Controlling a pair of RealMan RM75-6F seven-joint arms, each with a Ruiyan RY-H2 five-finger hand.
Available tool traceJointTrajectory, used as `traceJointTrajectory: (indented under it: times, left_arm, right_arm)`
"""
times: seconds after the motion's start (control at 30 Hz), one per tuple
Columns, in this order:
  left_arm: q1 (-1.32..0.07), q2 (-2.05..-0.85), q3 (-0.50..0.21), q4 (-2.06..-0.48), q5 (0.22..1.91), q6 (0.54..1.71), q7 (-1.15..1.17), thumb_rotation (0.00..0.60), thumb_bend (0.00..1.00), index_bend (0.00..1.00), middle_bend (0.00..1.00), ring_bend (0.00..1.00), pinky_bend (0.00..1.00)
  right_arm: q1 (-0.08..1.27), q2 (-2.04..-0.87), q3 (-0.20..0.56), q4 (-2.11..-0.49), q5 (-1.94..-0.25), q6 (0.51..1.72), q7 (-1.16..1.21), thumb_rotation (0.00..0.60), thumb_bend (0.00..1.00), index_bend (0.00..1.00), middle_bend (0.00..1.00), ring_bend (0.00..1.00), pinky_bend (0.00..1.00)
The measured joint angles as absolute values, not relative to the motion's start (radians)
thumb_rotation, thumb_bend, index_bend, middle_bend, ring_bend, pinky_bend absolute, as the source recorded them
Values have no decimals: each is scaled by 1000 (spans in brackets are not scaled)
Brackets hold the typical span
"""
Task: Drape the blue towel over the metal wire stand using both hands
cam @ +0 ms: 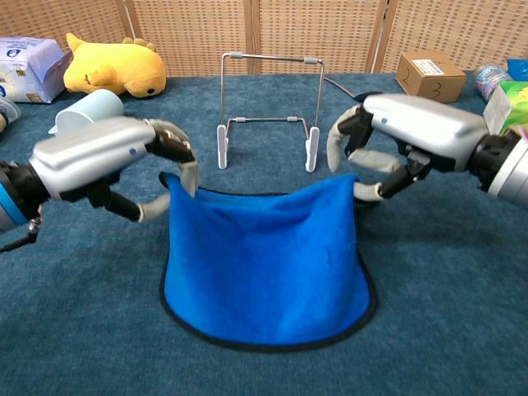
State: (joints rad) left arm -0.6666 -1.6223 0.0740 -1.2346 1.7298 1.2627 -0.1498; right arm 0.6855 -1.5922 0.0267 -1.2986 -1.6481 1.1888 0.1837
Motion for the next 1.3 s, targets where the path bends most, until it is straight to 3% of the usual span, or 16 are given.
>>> traceJointTrajectory:
  times: [0.6, 1.03, 1.3]
  left_arm:
    - [-677, -1393, -80, -1552, 1606, 1269, -241, 600, 597, 769, 478, 370, 175]
    - [-714, -1349, -207, -1585, 1468, 1207, -305, 600, 595, 770, 479, 369, 173]
    - [-730, -1357, -235, -1571, 1438, 1184, -312, 600, 594, 770, 480, 369, 171]
  right_arm:
    - [738, -1306, 241, -1704, -1426, 1082, 135, 600, 352, 1000, 493, 306, 245]
    - [790, -1224, 340, -1751, -1266, 1003, 101, 600, 352, 1000, 493, 305, 245]
    - [807, -1222, 365, -1737, -1220, 988, 104, 600, 353, 1000, 493, 305, 245]
